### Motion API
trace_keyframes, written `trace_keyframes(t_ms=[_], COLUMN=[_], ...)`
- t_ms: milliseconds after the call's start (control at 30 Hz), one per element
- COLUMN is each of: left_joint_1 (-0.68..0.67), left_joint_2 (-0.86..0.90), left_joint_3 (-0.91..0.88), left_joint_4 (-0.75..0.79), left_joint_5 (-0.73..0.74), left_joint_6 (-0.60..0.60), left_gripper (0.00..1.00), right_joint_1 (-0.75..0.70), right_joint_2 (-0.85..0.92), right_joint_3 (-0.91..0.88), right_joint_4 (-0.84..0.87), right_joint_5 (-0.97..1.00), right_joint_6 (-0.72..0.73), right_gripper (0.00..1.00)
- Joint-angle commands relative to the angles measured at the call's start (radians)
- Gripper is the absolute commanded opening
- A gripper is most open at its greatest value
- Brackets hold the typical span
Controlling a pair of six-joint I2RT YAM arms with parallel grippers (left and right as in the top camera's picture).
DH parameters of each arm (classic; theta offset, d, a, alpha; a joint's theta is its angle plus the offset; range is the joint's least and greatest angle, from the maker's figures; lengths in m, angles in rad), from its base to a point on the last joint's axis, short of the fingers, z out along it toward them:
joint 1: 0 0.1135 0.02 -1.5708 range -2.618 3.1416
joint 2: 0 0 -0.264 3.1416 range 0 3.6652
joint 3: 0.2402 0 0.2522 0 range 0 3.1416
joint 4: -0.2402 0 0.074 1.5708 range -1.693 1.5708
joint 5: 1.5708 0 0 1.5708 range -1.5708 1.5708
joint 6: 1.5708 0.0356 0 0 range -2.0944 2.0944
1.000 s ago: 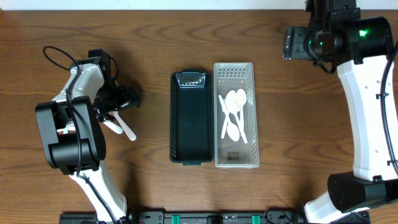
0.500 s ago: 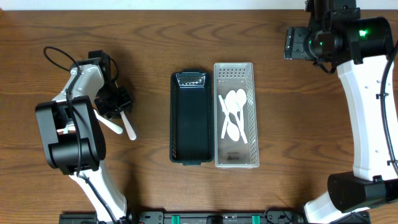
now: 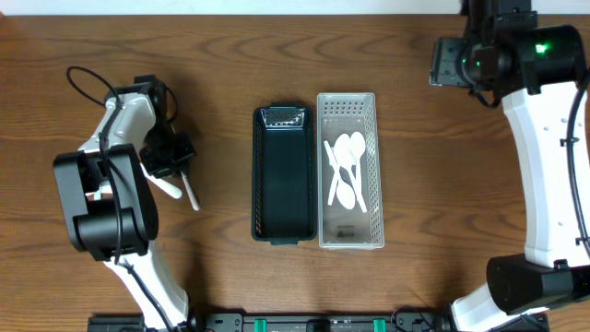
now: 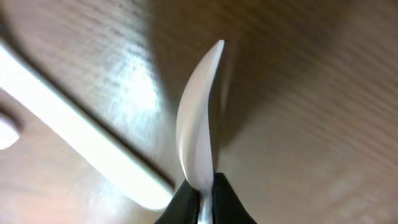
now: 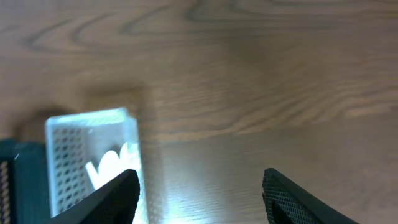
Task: Pack container
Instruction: 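Grasp a white spoon on the left with the left gripper, then place the spoon into the green basket and open the left gripper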
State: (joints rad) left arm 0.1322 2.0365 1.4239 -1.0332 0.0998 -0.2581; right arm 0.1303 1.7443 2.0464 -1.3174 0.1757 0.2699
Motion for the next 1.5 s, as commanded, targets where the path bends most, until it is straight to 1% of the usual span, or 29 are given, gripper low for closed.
trace_keyframes(t_ms=[0,167,200,300,400,567,733,867,1033,1100,1133,1167,1200,1300,1433,1467], left_joint_1=[-0.056,-0.186,-0.221,-0.316,-0.408,-0.533,-0.626,-0.662,-0.662,-0.652,-0.646,-0.640,-0.636,-0.626,-0.629,-0.629], left_joint_2=[-0.146,-0.341,-0.379,-0.458,-0.476,-0.421,-0.294,-0.176,-0.057,-0.036,-0.031,-0.030,-0.030,-0.048,-0.117,-0.141], left_joint_3=[0.079,0.155,0.165,0.170,0.170,0.143,0.140,0.140,0.140,0.140,0.140,0.140,0.140,0.142,0.172,0.180], left_joint_4=[-0.035,-0.098,-0.103,-0.100,-0.101,-0.060,-0.025,-0.024,-0.023,-0.015,-0.011,-0.009,-0.008,-0.009,-0.032,-0.037], left_joint_5=[-0.040,-0.040,-0.040,-0.040,-0.031,0.005,0.017,0.017,0.016,0.016,0.016,0.016,0.016,-0.009,-0.151,-0.176], left_joint_6=[0.020,0.019,0.013,-0.044,-0.112,-0.122,-0.122,-0.122,-0.122,-0.121,-0.121,-0.121,-0.118,-0.093,-0.013,0.003], left_gripper=[0.06,0.06,0.06,0.06,0.06,0.06,0.06,0.06,0.07,0.11,0.28,0.35,0.40,0.42,0.43,0.44], right_joint_1=[-0.063,-0.165,-0.182,-0.224,-0.252,-0.266,-0.266,-0.266,-0.266,-0.266,-0.266,-0.266,-0.266,-0.266,-0.266,-0.266], right_joint_2=[-0.012,-0.016,-0.015,-0.015,-0.015,-0.015,-0.014,-0.014,-0.014,-0.014,-0.014,-0.014,-0.014,-0.014,-0.014,-0.014], right_joint_3=[0.001,0.001,0.001,0.001,0.001,0.001,0.001,0.001,0.001,0.001,0.001,0.001,0.001,0.001,0.001,0.001], right_joint_4=[0.008,0.003,0.000,-0.008,-0.012,-0.012,-0.020,-0.035,-0.053,-0.055,-0.055,-0.056,-0.055,-0.055,-0.056,-0.056], right_joint_5=[0.067,0.008,-0.002,-0.011,-0.011,-0.011,-0.011,-0.011,-0.011,-0.011,-0.011,-0.011,-0.011,-0.008,-0.008,-0.008], right_joint_6=[0.071,0.072,0.063,0.036,0.019,0.013,0.013,0.012,0.005,0.005,0.005,0.004,0.002,0.002,-0.006,-0.006], right_gripper=[0.68,0.75,0.75,0.76,0.76,0.76,0.76,0.76,0.76,0.76,0.76,0.76,0.76,0.76,0.76,0.77])
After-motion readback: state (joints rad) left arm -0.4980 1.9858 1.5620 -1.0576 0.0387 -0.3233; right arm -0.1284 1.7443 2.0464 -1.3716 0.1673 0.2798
